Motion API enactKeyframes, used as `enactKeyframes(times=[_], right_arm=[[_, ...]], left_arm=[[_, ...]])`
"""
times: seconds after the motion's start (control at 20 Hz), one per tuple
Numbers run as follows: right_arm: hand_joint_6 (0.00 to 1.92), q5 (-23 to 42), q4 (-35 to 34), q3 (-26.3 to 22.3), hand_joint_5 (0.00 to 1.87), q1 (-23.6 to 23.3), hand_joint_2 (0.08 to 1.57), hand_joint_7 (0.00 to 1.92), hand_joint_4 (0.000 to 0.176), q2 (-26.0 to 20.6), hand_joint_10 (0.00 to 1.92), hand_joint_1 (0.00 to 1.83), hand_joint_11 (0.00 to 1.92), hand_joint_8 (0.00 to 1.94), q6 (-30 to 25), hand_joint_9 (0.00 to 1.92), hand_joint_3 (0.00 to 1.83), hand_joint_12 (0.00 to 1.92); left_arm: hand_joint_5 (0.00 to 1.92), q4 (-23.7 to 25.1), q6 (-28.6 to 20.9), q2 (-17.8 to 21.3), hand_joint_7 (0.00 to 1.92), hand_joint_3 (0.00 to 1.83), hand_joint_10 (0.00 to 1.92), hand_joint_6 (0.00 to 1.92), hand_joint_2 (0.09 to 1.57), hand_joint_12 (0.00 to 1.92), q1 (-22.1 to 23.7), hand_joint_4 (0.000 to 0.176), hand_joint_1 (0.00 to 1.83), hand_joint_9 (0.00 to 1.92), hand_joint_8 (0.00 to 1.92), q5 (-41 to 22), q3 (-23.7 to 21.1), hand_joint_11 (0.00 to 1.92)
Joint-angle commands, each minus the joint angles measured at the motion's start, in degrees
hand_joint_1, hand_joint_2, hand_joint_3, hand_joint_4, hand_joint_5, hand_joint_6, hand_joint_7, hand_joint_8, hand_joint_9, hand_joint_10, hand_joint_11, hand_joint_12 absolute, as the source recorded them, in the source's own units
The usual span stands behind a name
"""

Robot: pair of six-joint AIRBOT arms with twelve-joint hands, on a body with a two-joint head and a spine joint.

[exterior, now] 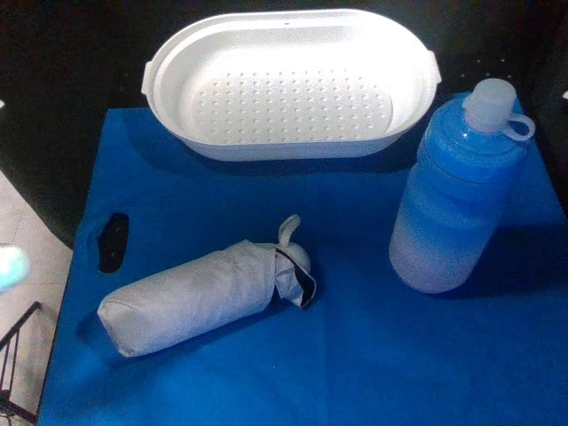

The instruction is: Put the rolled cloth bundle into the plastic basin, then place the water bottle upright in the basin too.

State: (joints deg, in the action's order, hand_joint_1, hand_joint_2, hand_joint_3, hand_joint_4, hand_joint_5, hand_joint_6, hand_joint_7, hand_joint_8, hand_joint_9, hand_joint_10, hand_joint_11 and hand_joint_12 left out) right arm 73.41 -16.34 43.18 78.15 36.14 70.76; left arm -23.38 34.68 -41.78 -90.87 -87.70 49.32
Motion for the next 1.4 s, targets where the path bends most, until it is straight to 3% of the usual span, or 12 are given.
enactKeyframes(times=[0.0, 0.1, 0.3, 0.4, 0.55, 0.8, 0.85, 0.9, 1.0, 1.1, 1.25, 1.35], right_arm=[[0.00, 7.09, -0.35, 0.25, 0.16, -0.38, 1.39, 0.14, 0.091, -0.21, 0.00, 0.00, 0.00, 0.00, -0.28, 0.18, 0.01, 0.68], [0.00, 7.08, -0.35, 0.26, 0.16, -0.37, 1.39, 0.15, 0.085, -0.26, 0.00, 0.00, 0.00, 0.00, -0.28, 0.19, 0.00, 0.68], [0.00, 7.02, -0.39, 0.30, 0.17, -0.37, 1.38, 0.15, 0.093, -0.26, 0.00, 0.00, 0.00, 0.00, -0.28, 0.19, 0.00, 0.63], [0.01, 6.96, -0.42, 0.34, 0.19, -0.36, 1.37, 0.16, 0.094, -0.26, 0.00, 0.00, 0.00, 0.00, -0.27, 0.18, 0.00, 0.60], [0.01, 6.93, -0.43, 0.45, 0.21, -0.35, 1.42, 0.17, 0.098, -0.31, 0.00, 0.00, 0.00, 0.01, -0.27, 0.20, 0.02, 0.60], [0.00, 6.79, -0.42, 0.52, 0.22, -0.32, 1.47, 0.19, 0.075, -0.52, 0.00, 0.02, 0.00, 0.00, -0.27, 0.21, 0.01, 0.61], [0.00, 6.76, -0.42, 0.52, 0.22, -0.32, 1.48, 0.18, 0.087, -0.53, 0.00, 0.03, 0.00, 0.00, -0.27, 0.20, 0.01, 0.57], [0.00, 6.74, -0.42, 0.52, 0.22, -0.32, 1.48, 0.18, 0.090, -0.54, 0.00, 0.04, 0.00, 0.00, -0.27, 0.19, 0.00, 0.54], [0.00, 6.74, -0.40, 0.51, 0.22, -0.32, 1.48, 0.17, 0.090, -0.58, 0.00, 0.04, 0.00, 0.00, -0.27, 0.19, 0.00, 0.55], [0.00, 6.74, -0.41, 0.50, 0.22, -0.32, 1.48, 0.18, 0.081, -0.65, 0.00, 0.03, 0.00, 0.00, -0.27, 0.20, 0.00, 0.56], [0.00, 6.74, -0.41, 0.48, 0.24, -0.32, 1.48, 0.18, 0.076, -0.67, 0.00, 0.04, 0.00, 0.00, -0.27, 0.19, 0.00, 0.51], [0.00, 6.74, -0.41, 0.47, 0.24, -0.32, 1.50, 0.19, 0.069, -0.65, 0.00, 0.05, 0.00, 0.00, -0.28, 0.19, 0.01, 0.48]], left_arm=[[0.00, -0.57, -0.28, -0.11, 0.00, 0.00, 0.00, 0.00, 0.93, 0.00, 0.72, 0.155, 0.43, 0.00, 0.00, -6.66, 0.29, 0.00], [0.00, -0.34, -0.24, -0.07, 0.00, 0.00, 0.00, 0.00, 0.89, 0.00, 1.12, 0.175, 0.45, 0.00, 0.00, -6.20, 0.62, 0.00], [0.04, 3.69, 0.39, 0.67, 0.02, 0.00, 0.02, 0.01, 0.80, 0.11, 6.00, 0.176, 0.59, 0.09, 0.00, 1.28, 3.15, 0.29], [0.02, 10.73, 0.70, 0.51, 0.02, 0.00, 0.00, 0.00, 0.77, 0.02, 13.62, 0.176, 0.55, 0.06, 0.00, 9.56, 5.35, 0.10], [0.02, 20.61, 0.87, -0.52, 0.01, 0.00, 0.01, 0.01, 0.77, 0.00, 23.58, 0.176, 0.61, 0.05, 0.01, 20.29, 7.21, 0.05], [0.09, 38.72, -2.64, -3.95, 0.10, 0.01, 0.02, 0.01, 0.79, 0.08, 38.03, 0.176, 0.62, 0.12, 0.01, 36.30, 9.32, 0.22], [0.11, 41.91, -4.16, -4.92, 0.13, 0.00, 0.01, 0.00, 0.79, 0.12, 39.92, 0.176, 0.63, 0.17, 0.00, 38.52, 10.00, 0.24], [0.12, 44.77, -5.36, -5.87, 0.16, 0.01, 0.00, 0.00, 0.80, 0.65, 41.56, 0.176, 0.63, 0.21, 0.00, 40.69, 10.46, 0.07], [0.15, 47.51, -5.43, -7.06, 0.17, 0.00, 0.00, 0.00, 0.79, 0.96, 42.89, 0.176, 0.67, 0.23, 0.00, 43.51, 10.60, 0.00], [0.14, 48.39, -5.42, -8.21, 0.20, 0.00, 0.00, 0.00, 0.80, 1.17, 43.26, 0.176, 0.68, 0.23, 0.00, 45.79, 11.24, 0.00], [0.16, 51.53, -5.35, -9.71, 0.22, 0.00, 0.02, 0.01, 0.82, 1.07, 43.41, 0.176, 0.69, 0.31, 0.01, 50.22, 11.57, 0.00], [0.16, 53.09, -5.33, -10.58, 0.27, 0.00, 0.02, 0.00, 0.84, 1.26, 43.42, 0.176, 0.70, 0.37, 0.00, 52.64, 11.93, 0.00]])
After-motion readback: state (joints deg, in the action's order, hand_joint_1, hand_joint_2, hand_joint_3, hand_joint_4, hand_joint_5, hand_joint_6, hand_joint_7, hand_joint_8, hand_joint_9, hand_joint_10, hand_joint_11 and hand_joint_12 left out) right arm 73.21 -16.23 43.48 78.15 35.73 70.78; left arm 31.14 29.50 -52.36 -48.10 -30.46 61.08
